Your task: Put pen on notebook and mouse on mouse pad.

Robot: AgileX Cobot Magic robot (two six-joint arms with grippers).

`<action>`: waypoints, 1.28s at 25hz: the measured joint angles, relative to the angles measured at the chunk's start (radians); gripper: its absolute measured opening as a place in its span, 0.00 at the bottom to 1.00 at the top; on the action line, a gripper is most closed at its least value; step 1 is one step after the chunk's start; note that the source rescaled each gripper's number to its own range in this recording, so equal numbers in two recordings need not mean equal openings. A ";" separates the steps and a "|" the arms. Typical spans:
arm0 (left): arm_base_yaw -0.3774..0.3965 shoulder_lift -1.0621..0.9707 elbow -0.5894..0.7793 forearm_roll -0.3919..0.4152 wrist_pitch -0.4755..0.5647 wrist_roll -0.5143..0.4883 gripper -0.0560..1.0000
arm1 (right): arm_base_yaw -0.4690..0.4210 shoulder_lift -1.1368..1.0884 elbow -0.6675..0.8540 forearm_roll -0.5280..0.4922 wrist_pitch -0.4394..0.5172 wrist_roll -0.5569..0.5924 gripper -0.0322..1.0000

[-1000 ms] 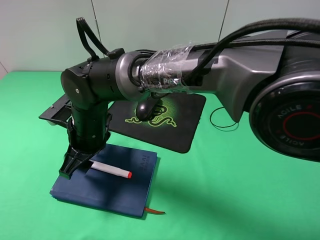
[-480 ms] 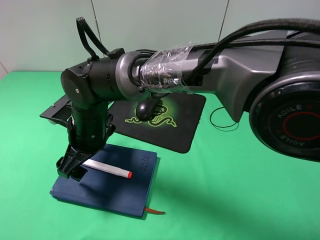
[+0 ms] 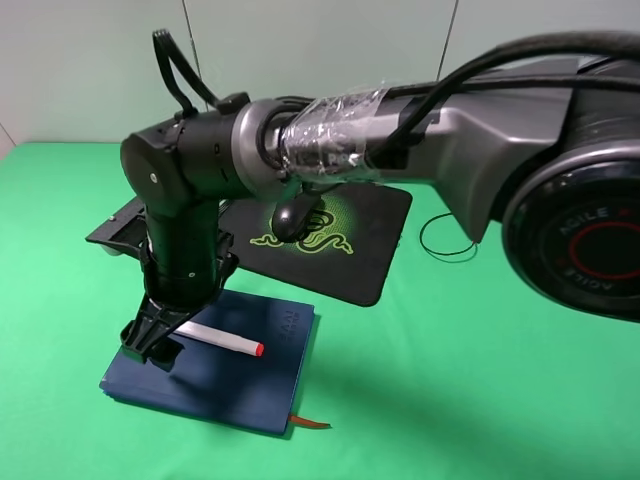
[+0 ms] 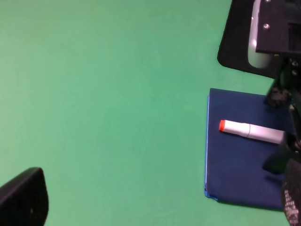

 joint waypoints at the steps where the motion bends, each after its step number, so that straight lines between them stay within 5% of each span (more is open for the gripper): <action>1: 0.000 0.000 0.000 0.000 0.000 0.000 1.00 | 0.000 -0.006 -0.001 0.001 0.015 0.000 1.00; 13: 0.000 0.000 0.000 0.000 -0.001 0.000 1.00 | 0.000 -0.232 -0.003 -0.089 0.233 0.000 1.00; 25: 0.000 0.000 0.000 0.000 -0.001 0.000 1.00 | 0.000 -0.455 0.003 -0.130 0.251 0.074 1.00; 32: 0.000 0.000 0.000 0.000 -0.001 0.000 1.00 | 0.000 -0.631 0.172 -0.187 0.251 0.090 1.00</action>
